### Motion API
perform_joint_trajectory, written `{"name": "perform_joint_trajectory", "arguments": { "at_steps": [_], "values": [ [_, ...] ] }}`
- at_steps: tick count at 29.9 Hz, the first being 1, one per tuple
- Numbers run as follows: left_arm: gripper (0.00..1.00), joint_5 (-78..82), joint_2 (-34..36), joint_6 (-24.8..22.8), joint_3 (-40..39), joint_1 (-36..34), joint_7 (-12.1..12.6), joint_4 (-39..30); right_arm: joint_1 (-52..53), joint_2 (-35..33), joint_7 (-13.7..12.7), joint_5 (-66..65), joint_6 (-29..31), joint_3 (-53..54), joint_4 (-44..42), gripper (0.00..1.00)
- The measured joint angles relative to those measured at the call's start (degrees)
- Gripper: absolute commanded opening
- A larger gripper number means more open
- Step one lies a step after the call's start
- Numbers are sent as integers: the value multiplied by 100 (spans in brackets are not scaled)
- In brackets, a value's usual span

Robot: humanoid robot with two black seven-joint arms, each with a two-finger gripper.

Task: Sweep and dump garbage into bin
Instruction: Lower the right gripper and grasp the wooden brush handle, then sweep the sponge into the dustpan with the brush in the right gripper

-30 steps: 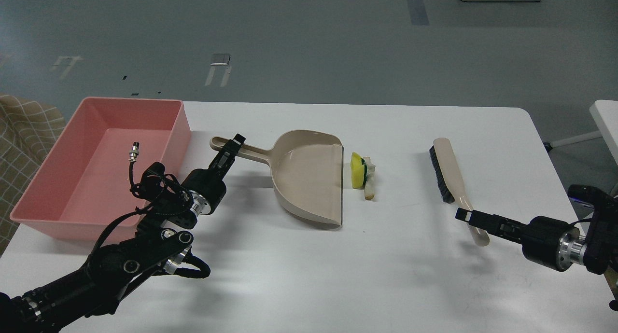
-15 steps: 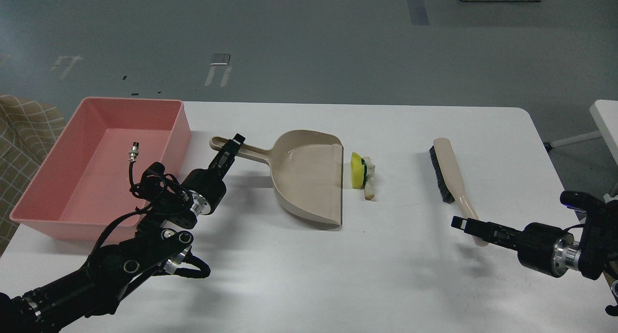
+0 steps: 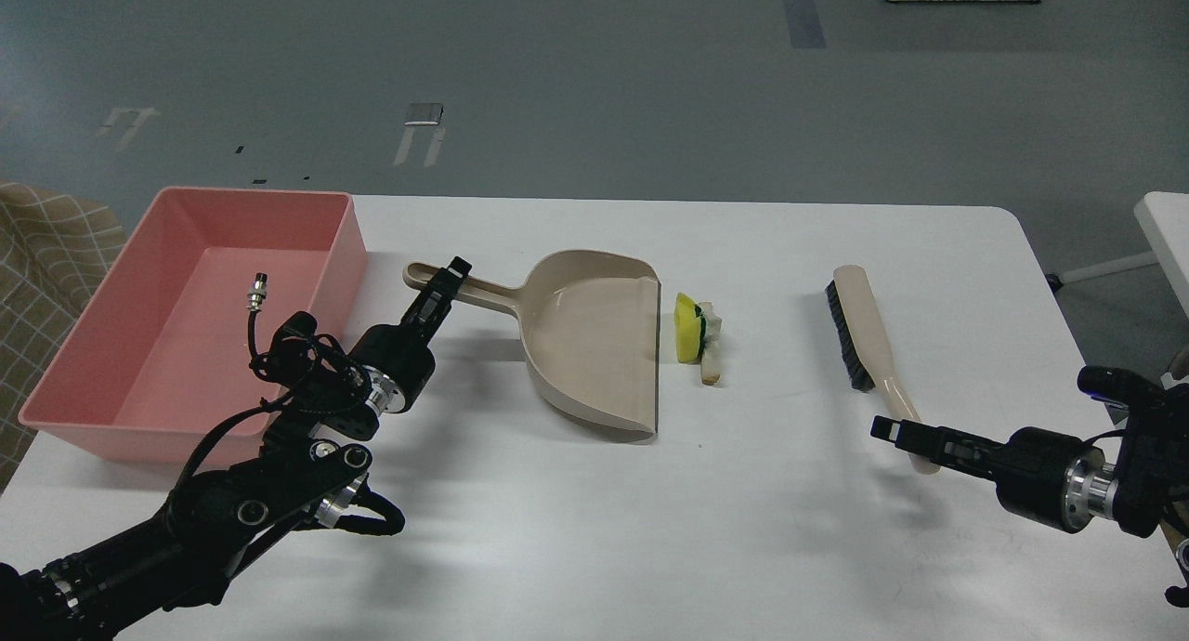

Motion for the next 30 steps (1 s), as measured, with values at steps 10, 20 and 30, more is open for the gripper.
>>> {"name": "perform_joint_trajectory", "arguments": {
  "at_steps": [10,20,30],
  "values": [
    [0,-34,-6,8,0,0,0,0,-3,-2,-118,-45,0,-3,-1,0],
    [0,-38,-6,9,0,-17,0,0,279,-50,-170,-33,0,64,29,0],
    [0,-34,-12,7,0,-20,0,0,446,280,-268,-163,13,-294,9,0]
  ]
}}
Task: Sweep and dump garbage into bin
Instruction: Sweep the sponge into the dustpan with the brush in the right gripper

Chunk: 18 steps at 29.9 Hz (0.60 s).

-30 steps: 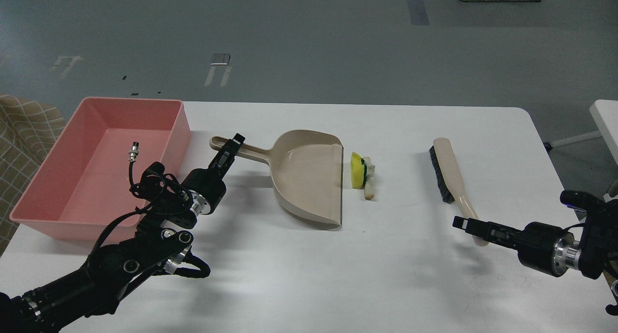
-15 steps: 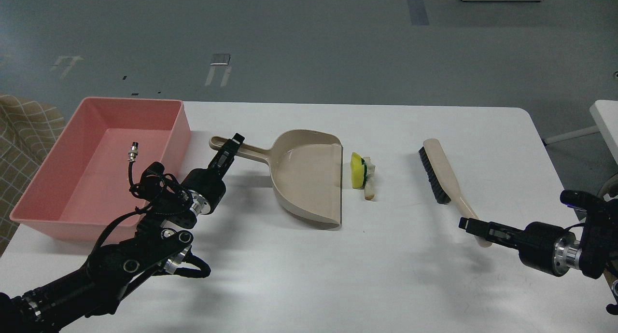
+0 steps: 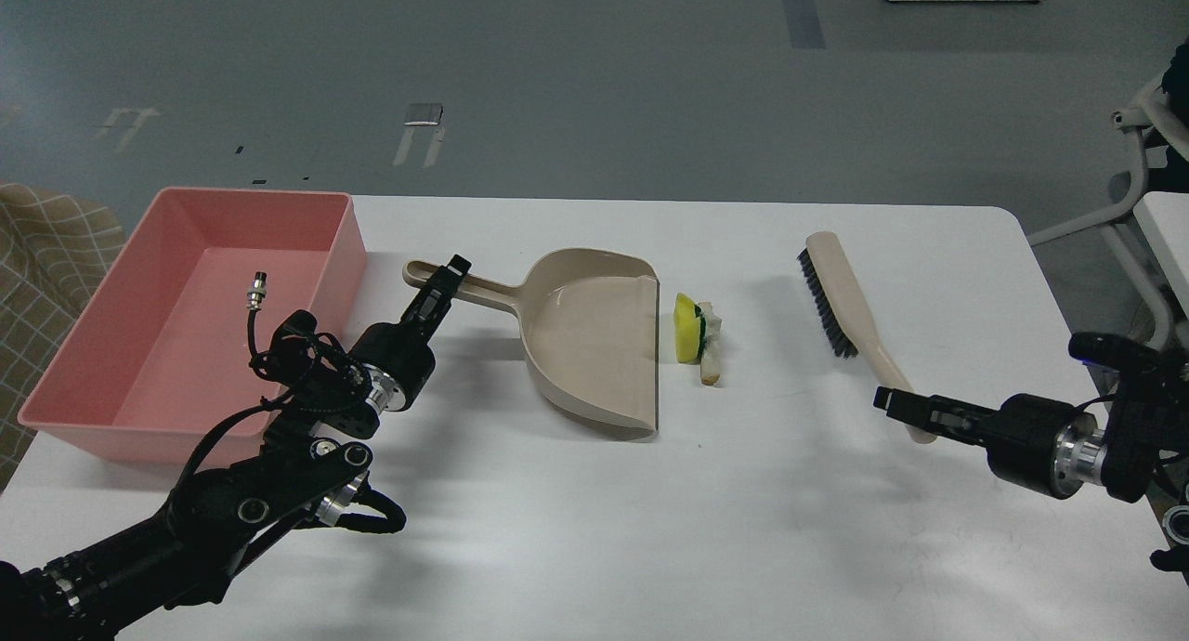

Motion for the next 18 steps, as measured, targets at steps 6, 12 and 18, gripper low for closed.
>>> {"name": "perform_joint_trajectory", "arguments": {
  "at_steps": [6,12,18],
  "values": [
    [0,18,-1,0,16,6,-15,0,63,524,-14,-37,-3,-382,6,0],
    [0,34,-12,0,18,21,-26,0,195,1069,-22,-26,-3,-418,17,0],
    [0,35,-66,14,21,58,-33,0,411,1519,-23,-13,-4,-419,-5,0]
  ]
}}
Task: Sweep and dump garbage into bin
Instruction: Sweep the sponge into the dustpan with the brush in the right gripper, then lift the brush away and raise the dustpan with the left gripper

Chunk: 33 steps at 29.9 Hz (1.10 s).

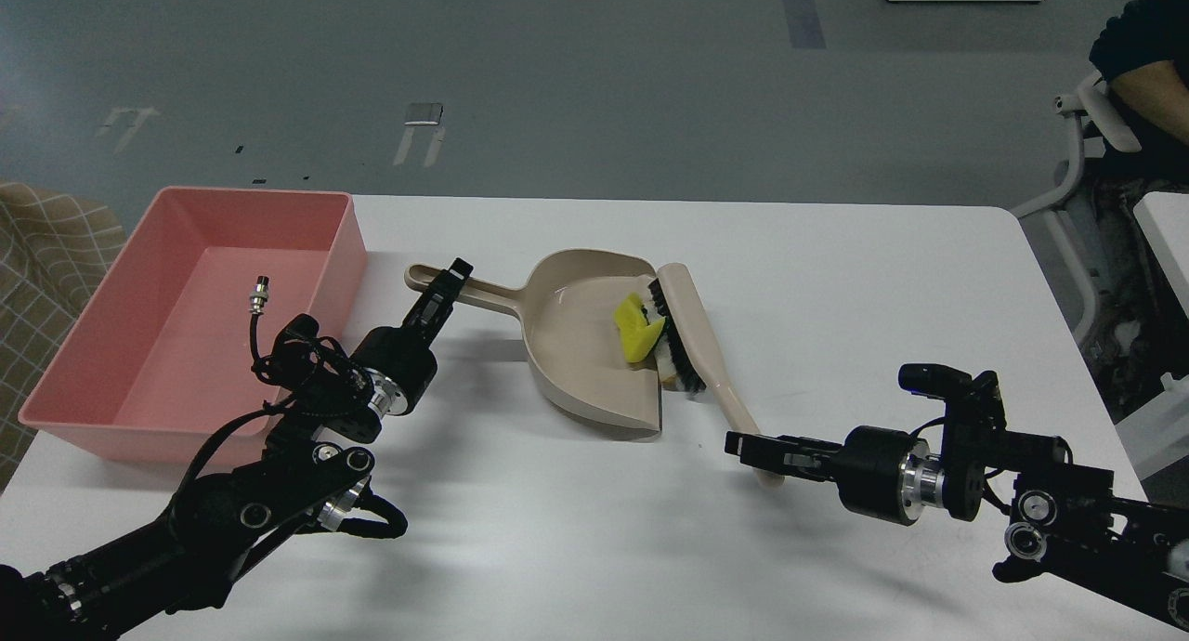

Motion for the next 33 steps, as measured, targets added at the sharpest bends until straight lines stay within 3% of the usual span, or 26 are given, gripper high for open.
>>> {"name": "perform_joint_trajectory", "arguments": {
  "at_steps": [11,22,28,33],
  "values": [
    [0,-19,-200,-5,-15,36,-10,0,298,427,9,72,-2,60,25,0],
    [0,-845,-445,-47,-403,161,-158,0,336,-1102,11,237,270,1051,526,0],
    [0,-1136,-556,-89,-931,248,-187,-1,162,-1999,109,262,313,1178,219,0],
    [0,-1637,-497,-94,-1282,240,-187,-80,-309,-2201,304,338,282,1187,-313,0]
  ]
}}
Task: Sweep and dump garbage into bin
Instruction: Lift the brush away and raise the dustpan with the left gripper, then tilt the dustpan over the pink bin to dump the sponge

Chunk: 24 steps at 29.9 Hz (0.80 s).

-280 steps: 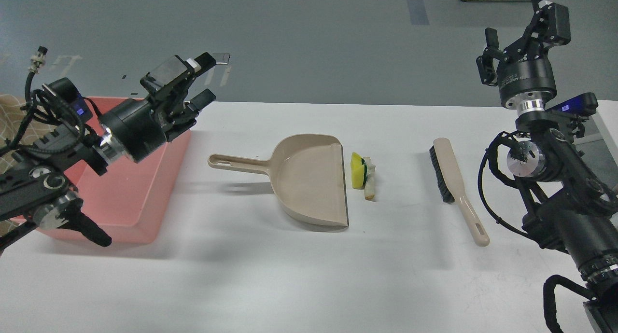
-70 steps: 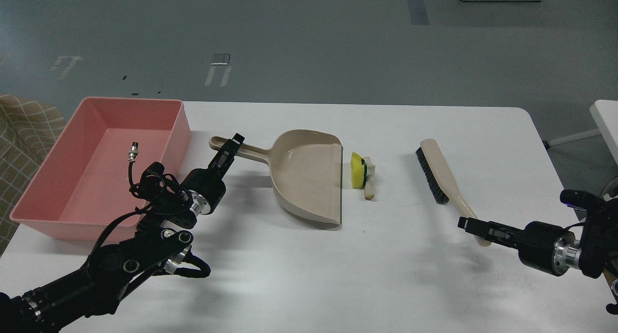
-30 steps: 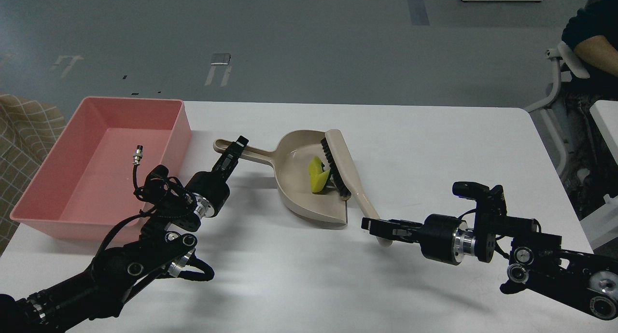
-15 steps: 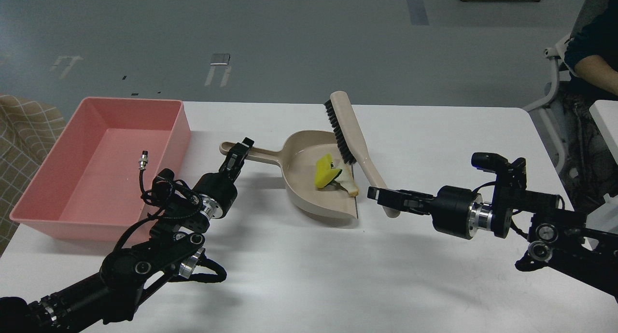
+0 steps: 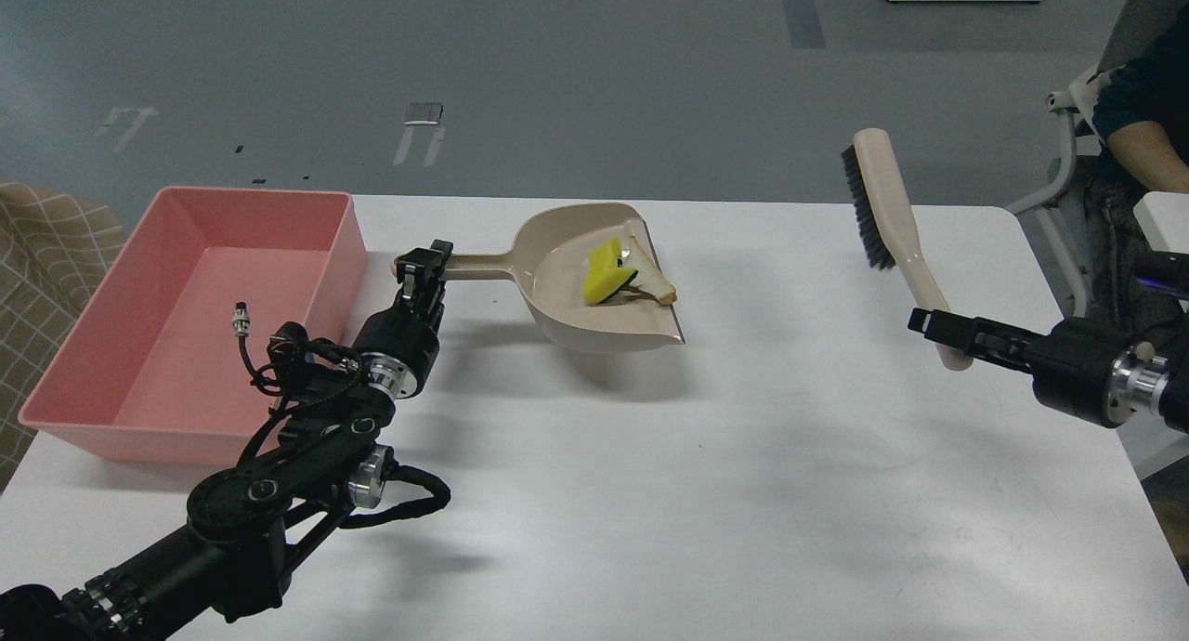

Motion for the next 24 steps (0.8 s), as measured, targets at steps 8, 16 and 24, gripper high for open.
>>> {"name": "perform_joint_trajectory", "arguments": {
  "at_steps": [8,16,24],
  "values": [
    [0,-359,1004,-177,-773,-11,138,-748,-598,44,116,13,-152,-2,-170,0],
    [0,-1296,2531,-537,-1770,473,164,-1298,-666,113,112,8,-179,-7,-171,0],
    [0,-1402,3473,-1442,-3130,2061,147,-1346,-699,237,101,5,-178,0,-172,0]
  ]
}}
